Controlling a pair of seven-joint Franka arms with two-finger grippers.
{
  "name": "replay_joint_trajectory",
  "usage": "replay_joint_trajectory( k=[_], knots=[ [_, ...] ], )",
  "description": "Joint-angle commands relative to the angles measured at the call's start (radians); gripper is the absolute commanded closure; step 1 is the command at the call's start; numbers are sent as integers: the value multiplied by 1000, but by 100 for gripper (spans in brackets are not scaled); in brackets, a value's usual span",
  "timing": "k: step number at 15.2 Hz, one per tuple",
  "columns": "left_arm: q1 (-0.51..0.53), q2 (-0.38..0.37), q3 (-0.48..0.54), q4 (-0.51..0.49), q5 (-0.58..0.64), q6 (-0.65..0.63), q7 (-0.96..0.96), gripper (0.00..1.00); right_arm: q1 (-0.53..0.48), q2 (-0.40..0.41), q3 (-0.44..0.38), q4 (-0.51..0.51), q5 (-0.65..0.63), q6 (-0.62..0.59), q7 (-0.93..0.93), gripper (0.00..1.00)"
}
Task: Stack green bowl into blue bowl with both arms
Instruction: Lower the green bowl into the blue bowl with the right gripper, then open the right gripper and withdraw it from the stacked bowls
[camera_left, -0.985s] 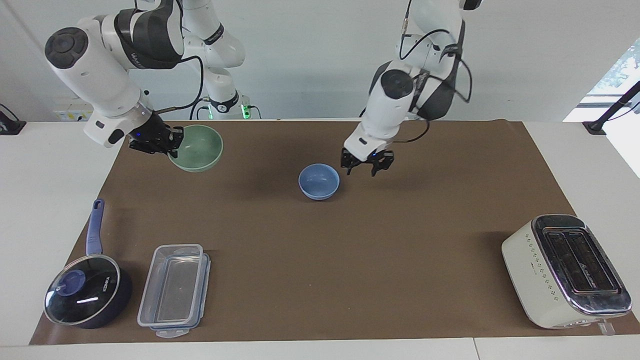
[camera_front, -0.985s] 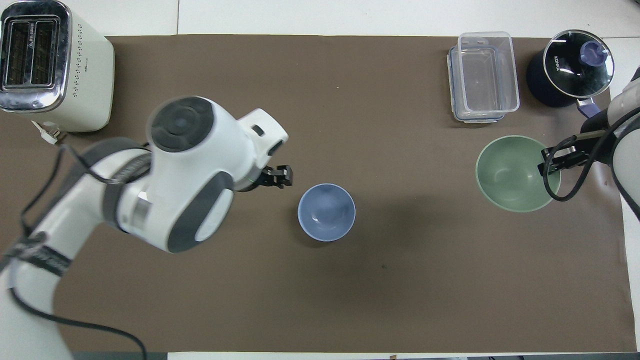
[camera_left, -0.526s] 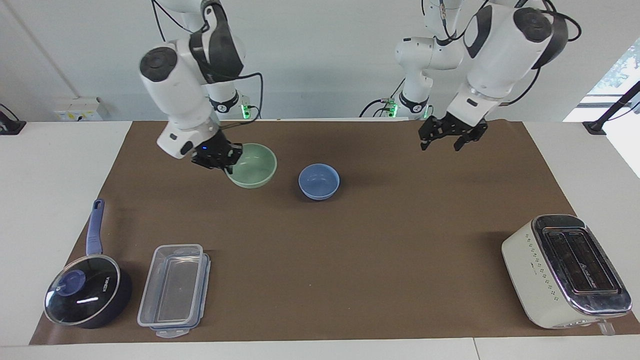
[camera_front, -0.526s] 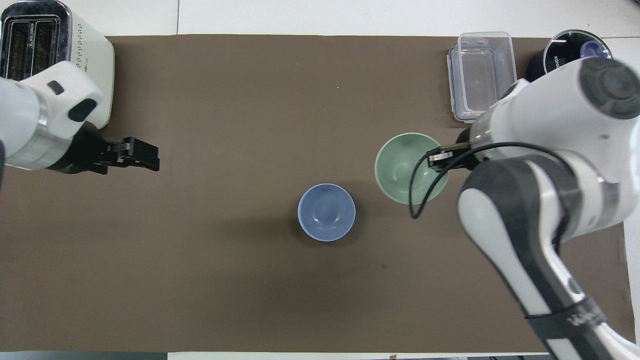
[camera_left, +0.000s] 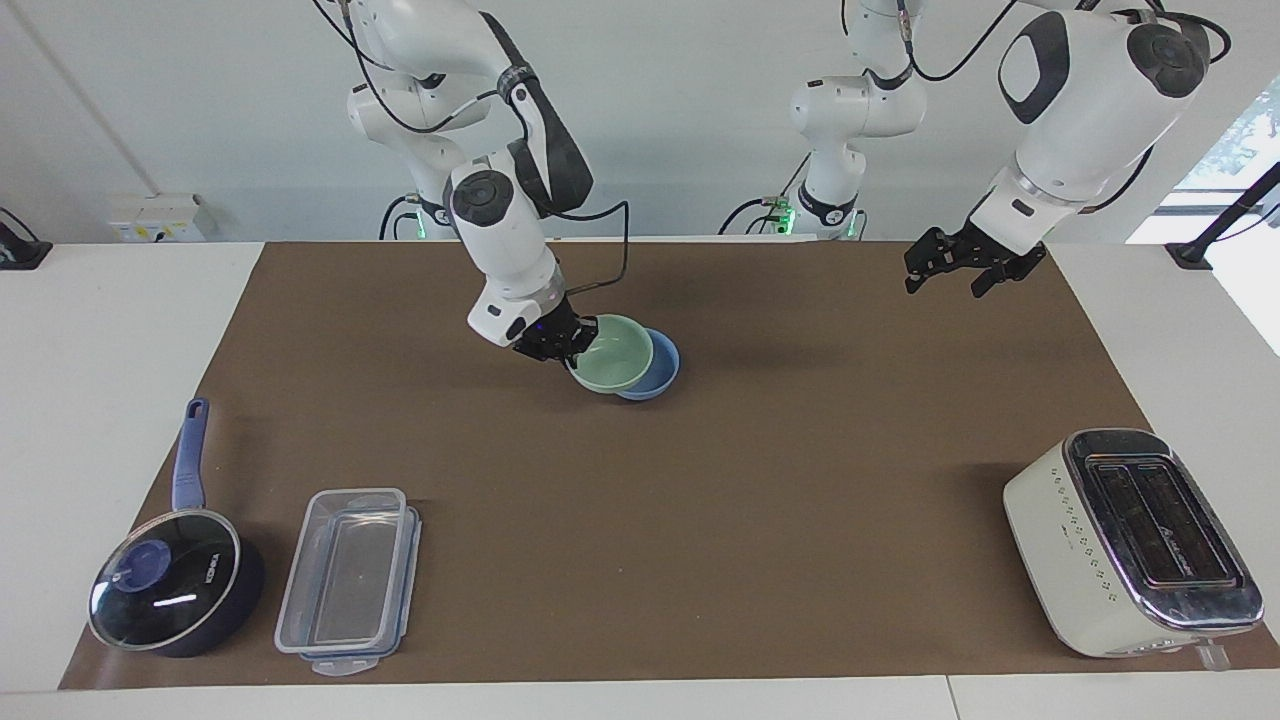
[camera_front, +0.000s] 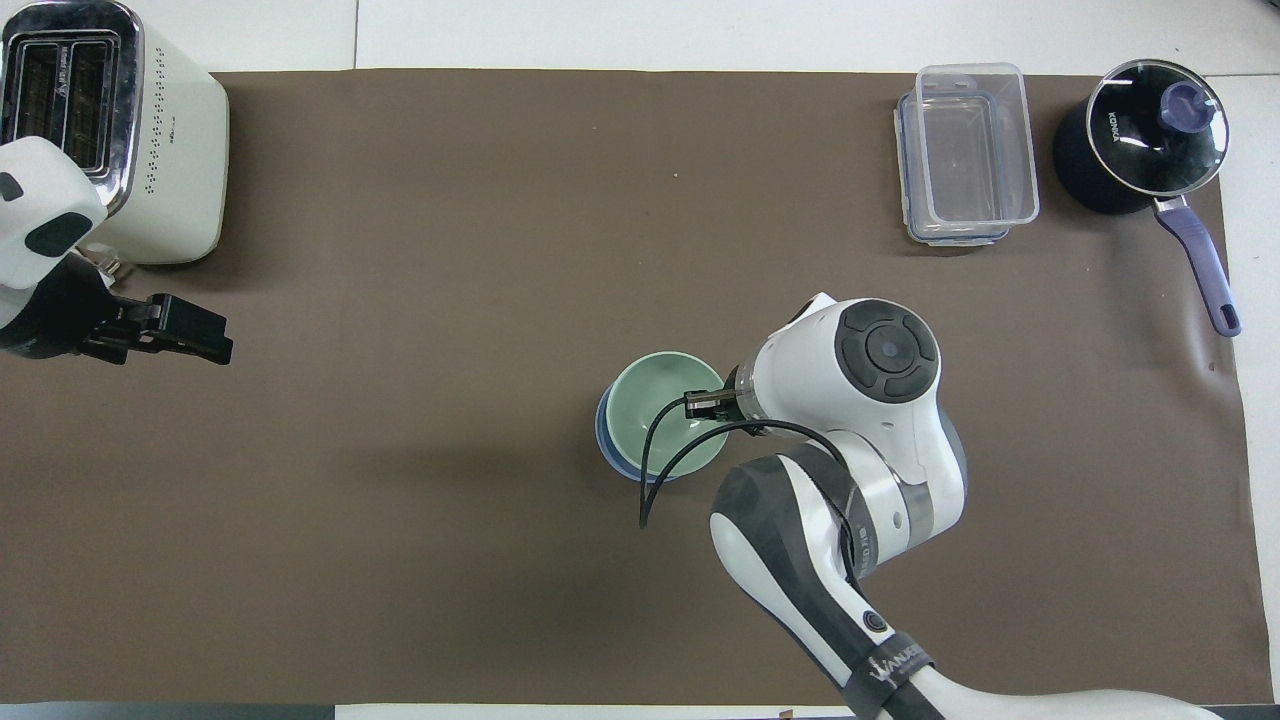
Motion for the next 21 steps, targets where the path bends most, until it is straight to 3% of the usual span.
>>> replay_joint_trajectory(
  k=[1,5,11,13,15,16,17,19,21],
  knots=[
    [-3,-15,-2,51,35,-70,0,0,7,1,-6,-14,24,23,10,100],
    [-6,-79,-3,13,35,-101,-16,0,21,-5,-4,-41,24,65,13,100],
    [26,-64,-12,17,33,-70,-30,0,26,-12,-4,-75,24,100,15,100],
    [32,-63,-12,19,33,-81,-30,0,26,-11,-4,-75,24,100,13,76],
    [42,-63,-17,20,33,-79,-30,0,26,-11,-4,-72,24,100,15,59],
    [45,-63,-25,19,33,-83,-30,0,24,-9,-4,-66,24,97,15,39],
    [58,-63,-34,20,33,-86,-30,0,24,-5,-6,-46,24,83,15,0],
    [72,-63,-49,19,33,-86,-30,0,4,-2,-9,16,22,30,15,0],
    [72,-63,-49,19,33,-86,-30,0,-49,-2,-12,127,4,-99,10,0]
  ],
)
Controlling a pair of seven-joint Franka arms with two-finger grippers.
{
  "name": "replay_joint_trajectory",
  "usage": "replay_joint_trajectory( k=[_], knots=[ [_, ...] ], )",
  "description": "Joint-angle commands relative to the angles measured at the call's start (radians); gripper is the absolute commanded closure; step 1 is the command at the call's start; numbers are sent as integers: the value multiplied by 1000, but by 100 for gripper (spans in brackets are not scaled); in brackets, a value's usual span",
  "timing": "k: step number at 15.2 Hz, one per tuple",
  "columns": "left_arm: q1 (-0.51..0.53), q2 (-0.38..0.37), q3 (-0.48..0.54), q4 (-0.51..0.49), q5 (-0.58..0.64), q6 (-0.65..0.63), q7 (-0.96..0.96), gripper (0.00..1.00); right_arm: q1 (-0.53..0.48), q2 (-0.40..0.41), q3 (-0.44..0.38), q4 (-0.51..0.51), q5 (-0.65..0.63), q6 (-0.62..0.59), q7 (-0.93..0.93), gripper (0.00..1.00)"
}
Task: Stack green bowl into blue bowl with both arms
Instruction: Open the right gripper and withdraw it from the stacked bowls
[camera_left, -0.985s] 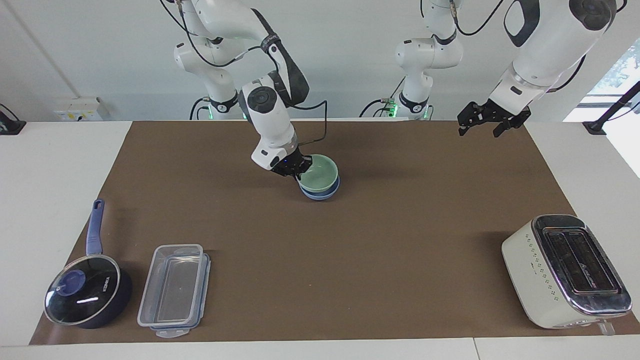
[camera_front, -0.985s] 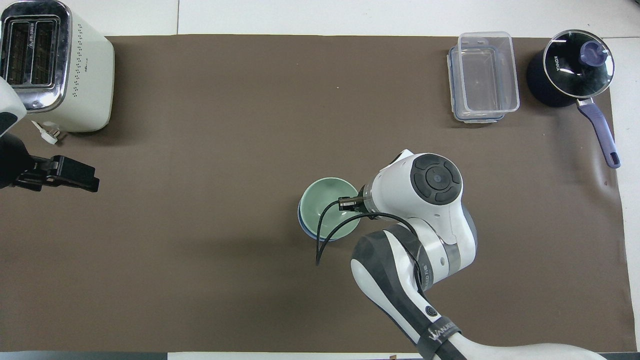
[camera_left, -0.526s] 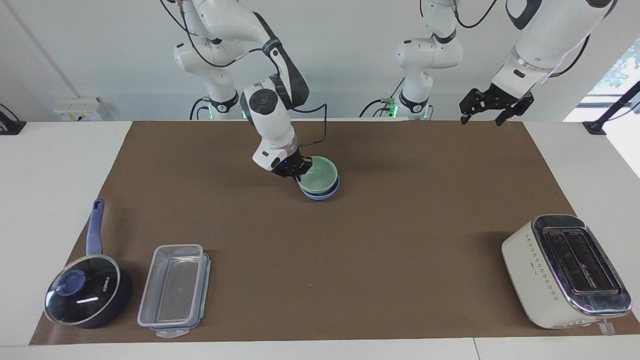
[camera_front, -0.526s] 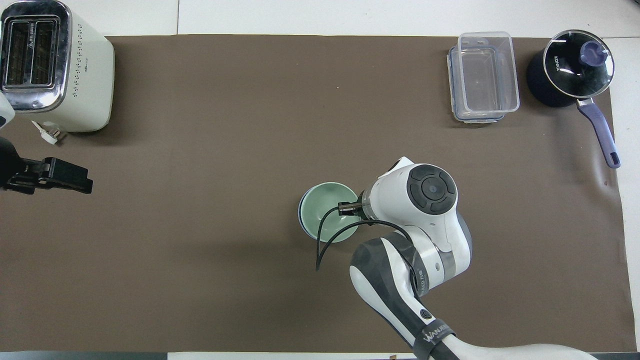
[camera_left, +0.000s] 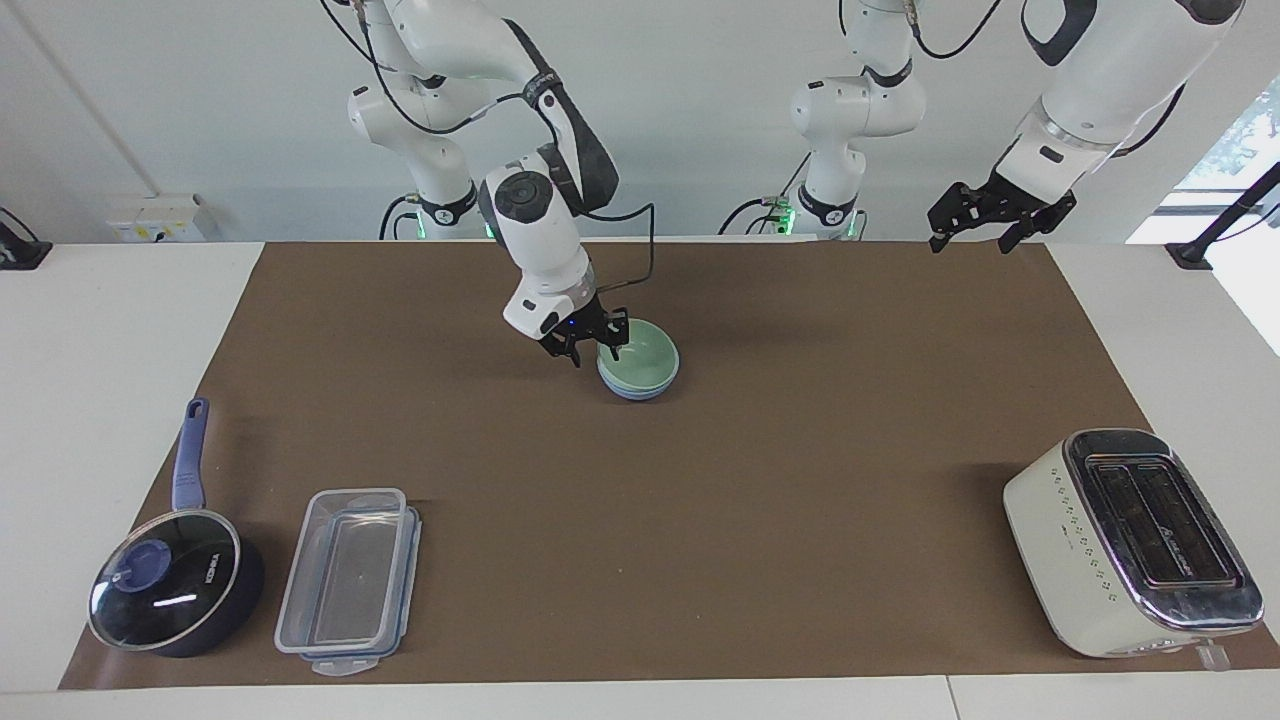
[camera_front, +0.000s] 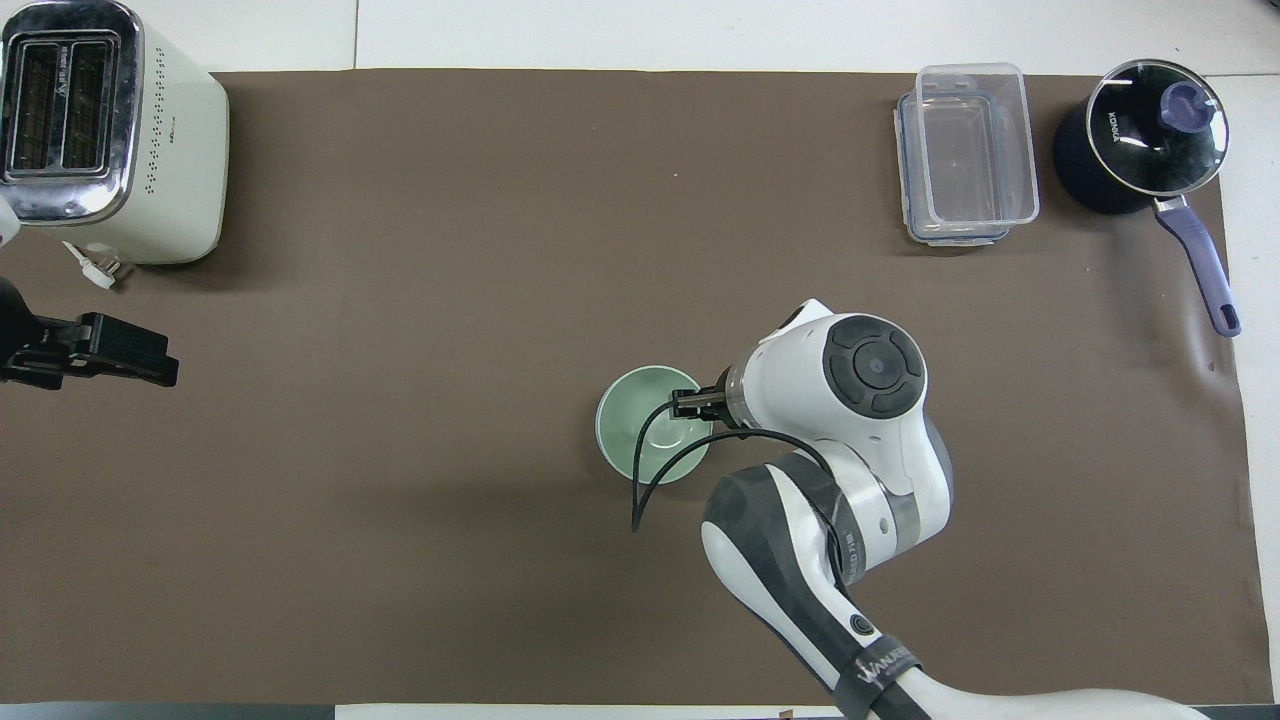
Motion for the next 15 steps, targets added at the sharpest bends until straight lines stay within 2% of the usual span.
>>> replay_joint_trajectory(
  k=[1,5,8,11,15],
  knots=[
    [18,-14,-22,-12,22,-1,-13,0,-89,-5,-2,167,-4,-191,-6,0],
    [23,-23,-19,-15,22,6,-1,0,-209,-9,-2,429,-200,-487,-9,0],
    [20,-23,-17,-16,22,12,4,0,-315,-15,-13,595,-228,-740,-34,0],
    [13,-24,-17,-16,22,11,4,0,-405,-69,-16,562,-230,-779,-132,0],
    [13,-24,-17,-19,22,15,1,0,-384,-100,-56,499,-236,-781,-143,0]
  ],
)
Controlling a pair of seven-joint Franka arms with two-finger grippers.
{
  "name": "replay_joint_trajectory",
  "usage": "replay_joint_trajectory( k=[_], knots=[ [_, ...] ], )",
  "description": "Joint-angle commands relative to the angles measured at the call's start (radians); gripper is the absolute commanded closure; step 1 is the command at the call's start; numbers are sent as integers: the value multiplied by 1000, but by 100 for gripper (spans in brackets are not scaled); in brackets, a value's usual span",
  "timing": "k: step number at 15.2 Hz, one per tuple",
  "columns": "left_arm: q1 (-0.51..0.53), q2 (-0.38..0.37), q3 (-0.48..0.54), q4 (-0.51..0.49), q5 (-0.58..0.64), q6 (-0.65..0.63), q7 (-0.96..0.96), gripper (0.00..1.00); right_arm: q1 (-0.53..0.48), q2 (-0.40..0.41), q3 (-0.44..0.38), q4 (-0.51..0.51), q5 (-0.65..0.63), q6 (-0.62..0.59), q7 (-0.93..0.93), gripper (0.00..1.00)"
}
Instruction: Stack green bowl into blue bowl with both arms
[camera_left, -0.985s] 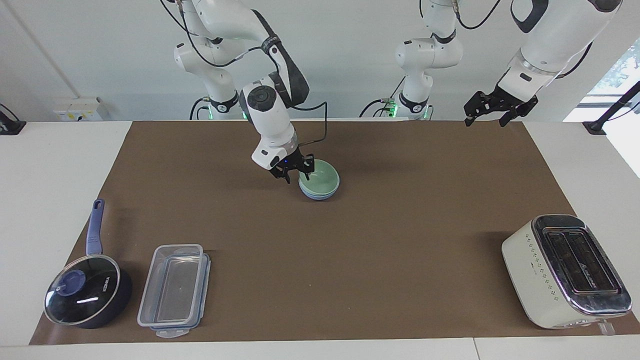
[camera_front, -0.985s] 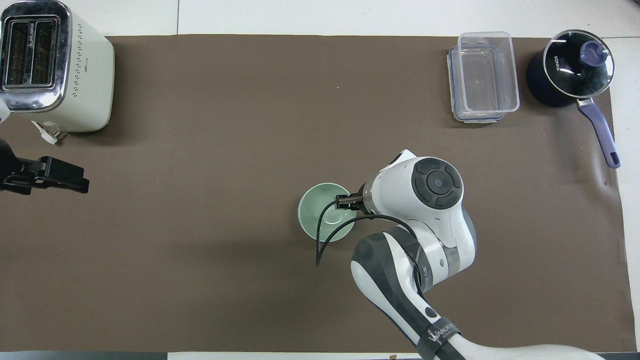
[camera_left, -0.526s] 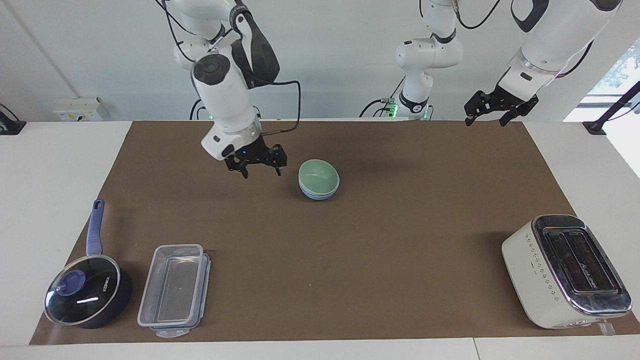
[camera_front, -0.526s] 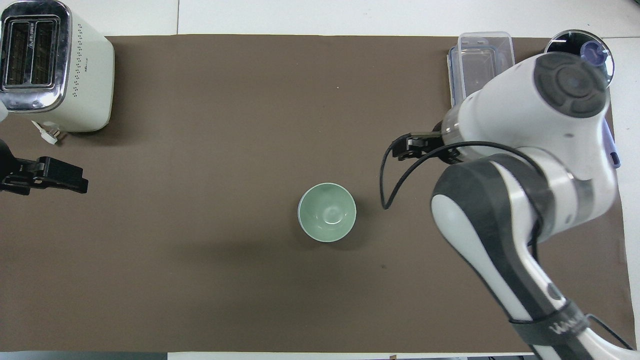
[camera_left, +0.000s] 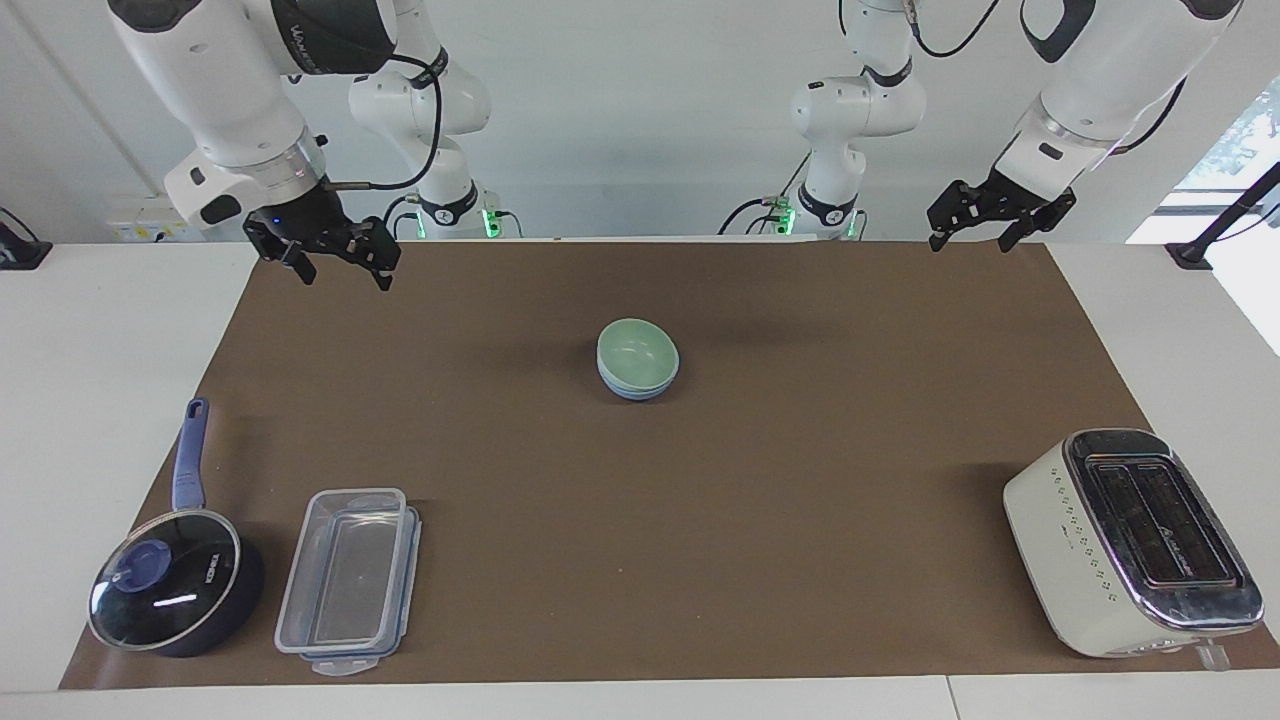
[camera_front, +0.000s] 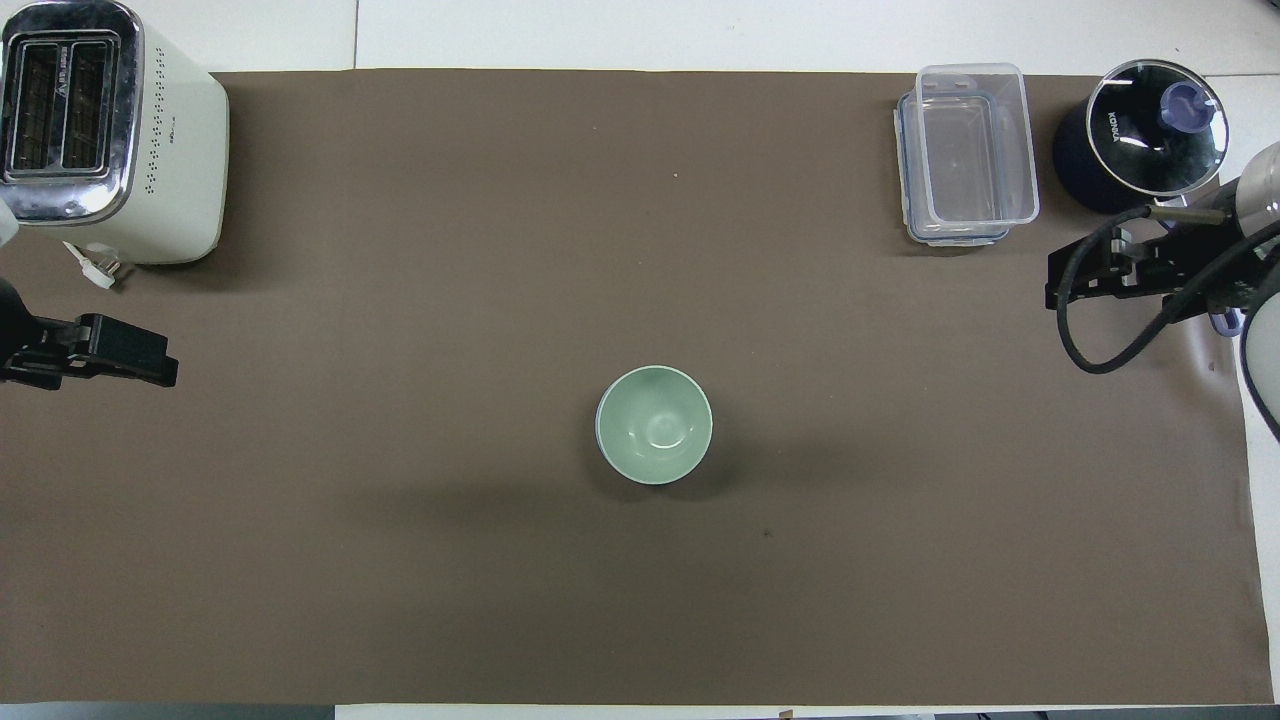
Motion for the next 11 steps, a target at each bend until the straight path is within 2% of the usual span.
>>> replay_joint_trajectory(
  k=[1,4,7,11],
  knots=[
    [11,-20,-12,-21,22,16,1,0,46,-35,-47,-62,-18,2,-39,0],
    [14,-20,-11,-23,22,16,1,0,60,-72,-67,-118,-23,13,-67,0],
    [16,-20,-11,-21,22,16,-2,0,43,-71,-78,-119,-43,14,-147,0],
    [8,-20,-11,-21,22,18,-11,0,2,-55,-72,-92,-49,42,-155,0]
  ],
)
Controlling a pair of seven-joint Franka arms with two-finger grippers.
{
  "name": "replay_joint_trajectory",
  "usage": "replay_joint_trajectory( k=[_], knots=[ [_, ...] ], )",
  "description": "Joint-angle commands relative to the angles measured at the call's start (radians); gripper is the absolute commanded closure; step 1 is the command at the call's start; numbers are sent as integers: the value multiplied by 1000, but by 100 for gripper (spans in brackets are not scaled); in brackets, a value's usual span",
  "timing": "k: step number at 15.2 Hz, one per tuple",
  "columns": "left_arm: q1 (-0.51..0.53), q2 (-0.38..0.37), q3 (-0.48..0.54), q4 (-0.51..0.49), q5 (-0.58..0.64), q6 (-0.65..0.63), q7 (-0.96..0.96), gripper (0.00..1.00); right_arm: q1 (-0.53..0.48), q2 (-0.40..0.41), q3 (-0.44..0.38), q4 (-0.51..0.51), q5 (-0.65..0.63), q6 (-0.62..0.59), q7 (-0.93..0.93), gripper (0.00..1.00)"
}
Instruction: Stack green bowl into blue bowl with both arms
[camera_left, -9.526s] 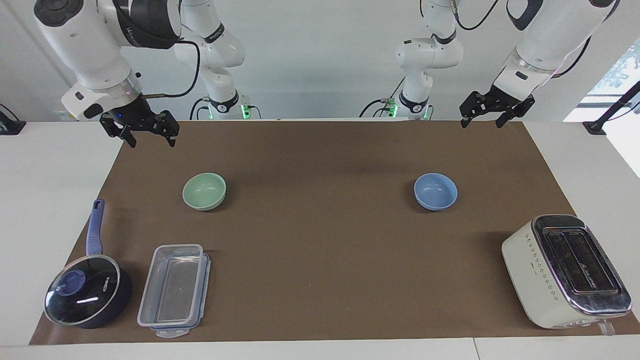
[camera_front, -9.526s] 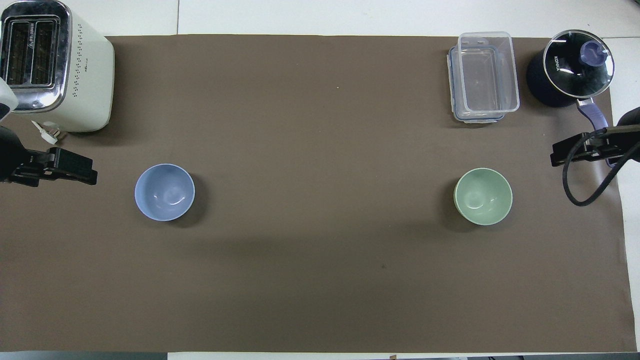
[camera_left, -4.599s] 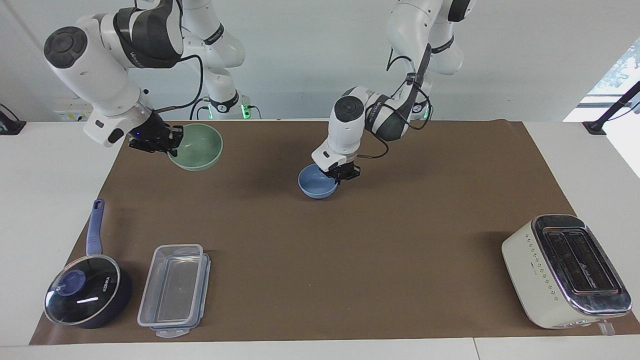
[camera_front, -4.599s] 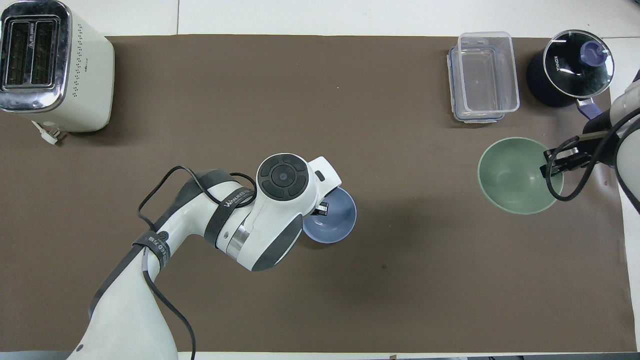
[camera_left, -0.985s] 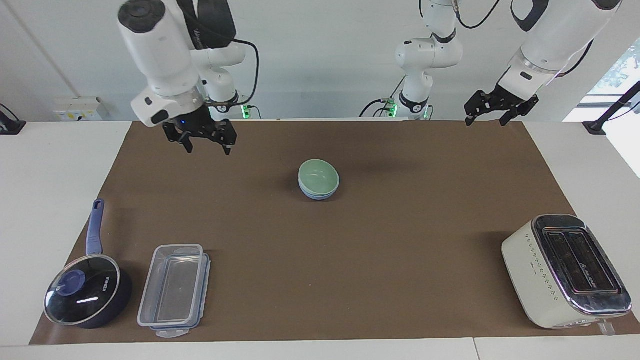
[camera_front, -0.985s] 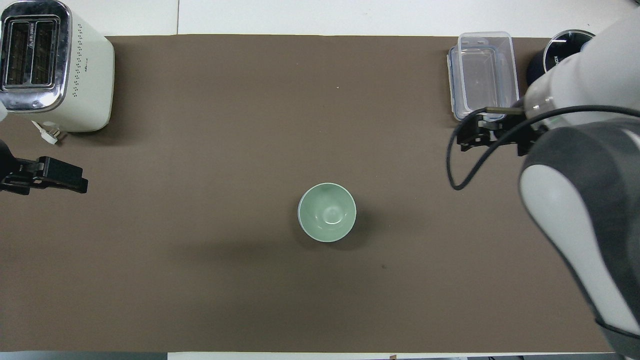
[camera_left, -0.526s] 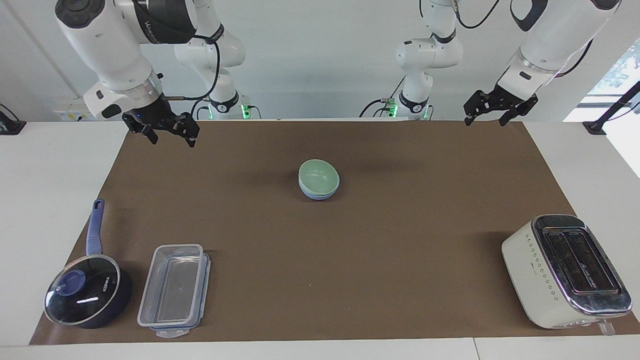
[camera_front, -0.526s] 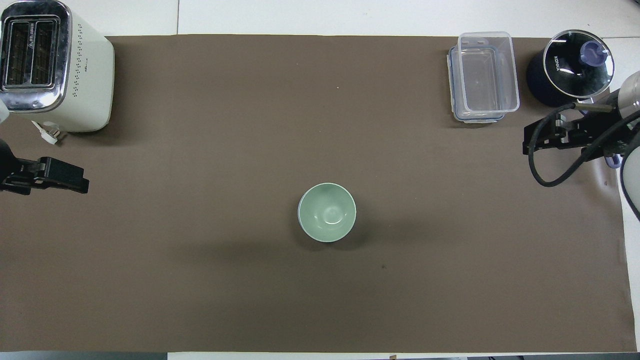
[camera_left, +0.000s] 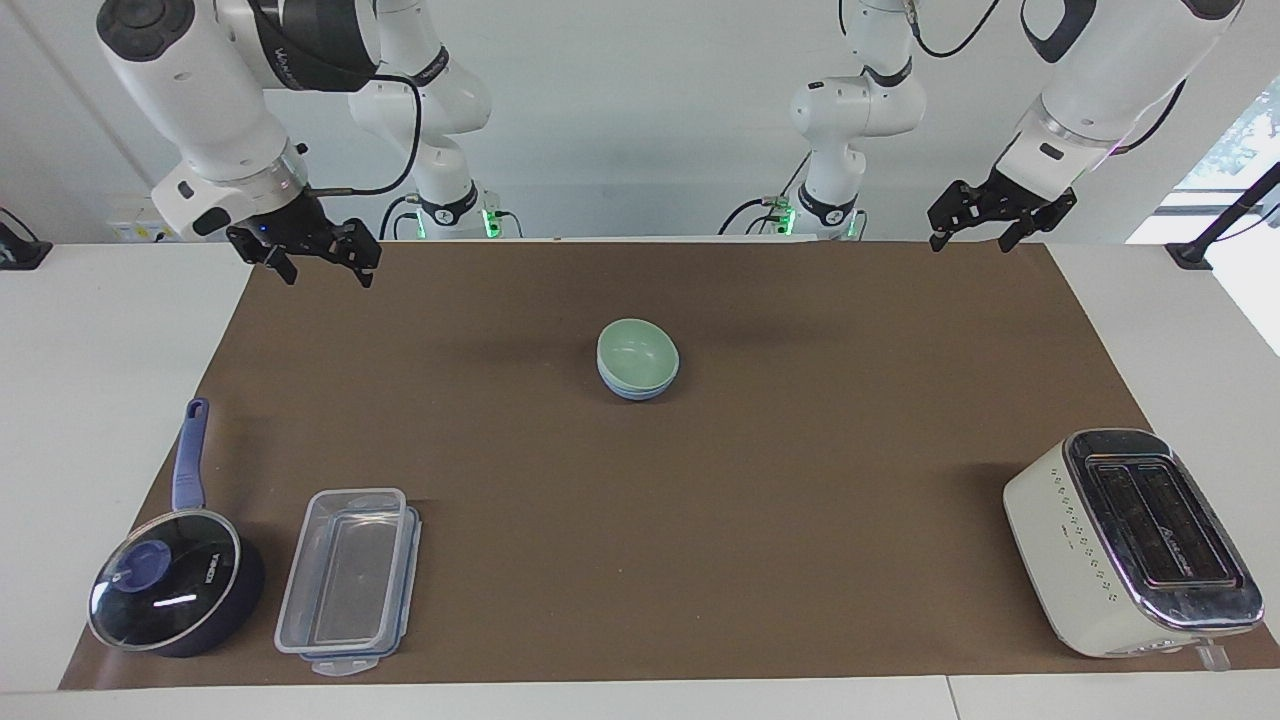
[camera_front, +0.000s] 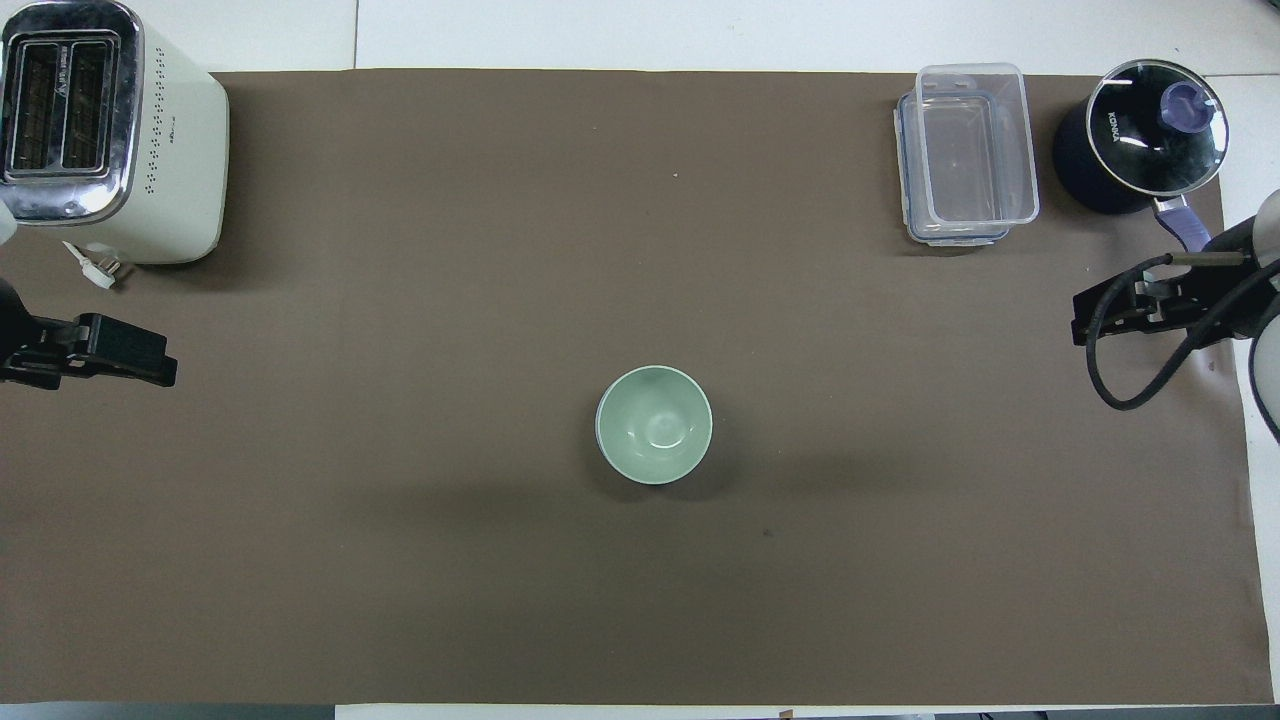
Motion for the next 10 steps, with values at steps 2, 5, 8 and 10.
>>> replay_joint_trajectory(
  k=[2,5,8,10],
  knots=[
    [6,-20,-11,-18,22,16,-11,0,-36,-9,14,-7,-15,29,-26,0],
    [4,-20,-12,-18,22,16,-11,0,-41,-9,11,-4,-8,18,-28,0],
    [4,-20,-12,-18,22,16,-11,0,-47,-7,9,7,-12,17,-30,0],
    [4,-20,-12,-18,22,16,-13,0,-47,-6,8,10,-11,17,-33,0]
  ],
)
